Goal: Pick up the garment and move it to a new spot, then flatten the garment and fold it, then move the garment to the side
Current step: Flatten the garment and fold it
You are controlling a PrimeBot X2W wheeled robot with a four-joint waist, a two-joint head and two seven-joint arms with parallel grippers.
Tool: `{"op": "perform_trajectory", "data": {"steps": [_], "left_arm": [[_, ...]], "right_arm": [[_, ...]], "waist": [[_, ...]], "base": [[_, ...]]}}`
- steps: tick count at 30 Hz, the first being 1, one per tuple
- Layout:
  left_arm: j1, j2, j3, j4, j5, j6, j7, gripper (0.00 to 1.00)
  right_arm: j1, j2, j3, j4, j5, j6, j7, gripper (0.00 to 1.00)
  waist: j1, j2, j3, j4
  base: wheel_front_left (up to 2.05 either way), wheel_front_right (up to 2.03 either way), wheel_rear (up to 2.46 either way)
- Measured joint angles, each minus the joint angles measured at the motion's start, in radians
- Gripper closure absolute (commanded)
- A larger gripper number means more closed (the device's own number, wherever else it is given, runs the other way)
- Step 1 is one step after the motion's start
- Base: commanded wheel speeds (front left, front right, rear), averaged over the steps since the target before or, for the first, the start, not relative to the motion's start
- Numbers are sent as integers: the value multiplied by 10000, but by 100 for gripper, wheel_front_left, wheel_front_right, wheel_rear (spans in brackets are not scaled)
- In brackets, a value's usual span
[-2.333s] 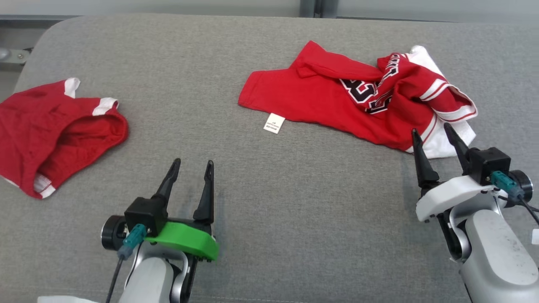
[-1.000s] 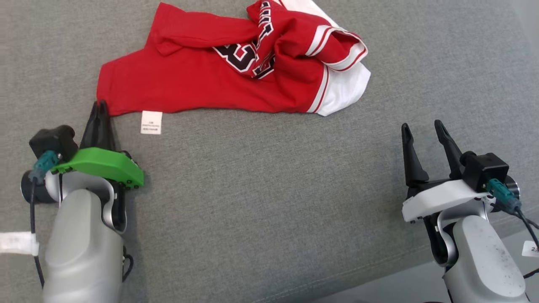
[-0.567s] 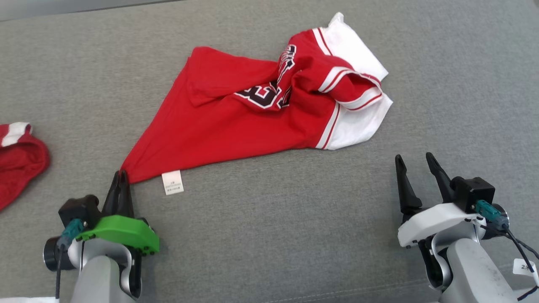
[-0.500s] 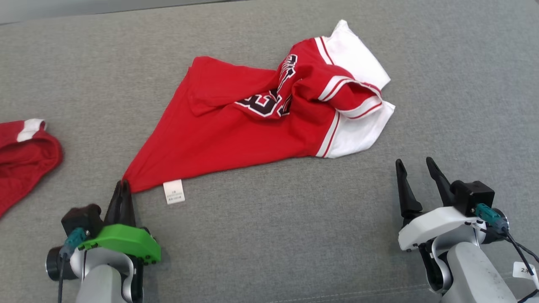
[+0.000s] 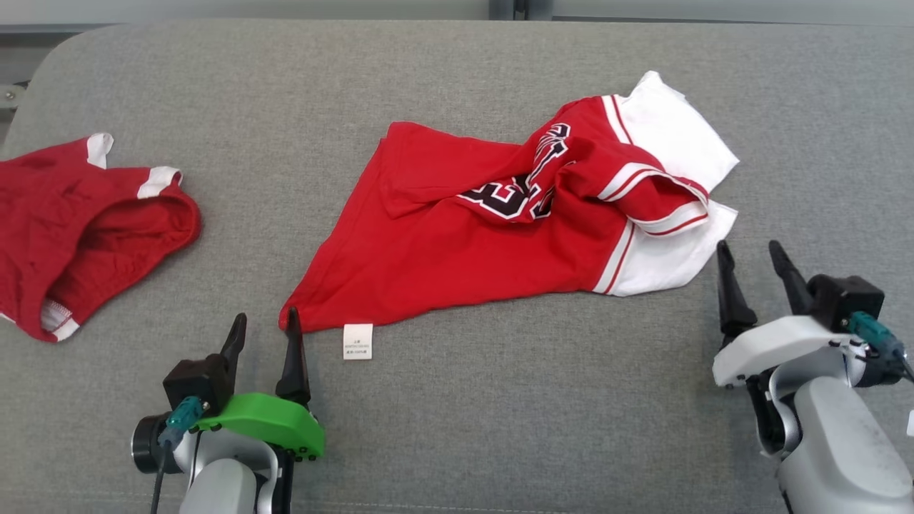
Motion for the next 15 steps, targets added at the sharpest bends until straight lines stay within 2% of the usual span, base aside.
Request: {"op": "perform_trajectory", "data": {"steps": [6,14,15], "left_arm": [[-87,0,-660,-370,-63,73,0,0],[-95,0,-855,-558,-125,171,2,0],[-87,0,-859,-581,-125,171,0,0]], "right_arm": [[-1091,-466,-610,1390,-326,-2,-2,0],[-1794,-500,-700,2736,-430,-2,-6,0],[-1814,-502,-698,2834,-460,-2,-36,2]], "waist": [[0,0,333,467],[0,0,692,1123],[0,0,733,1163]], "base": [[0,0,0],[0,0,0],[0,0,0]]}}
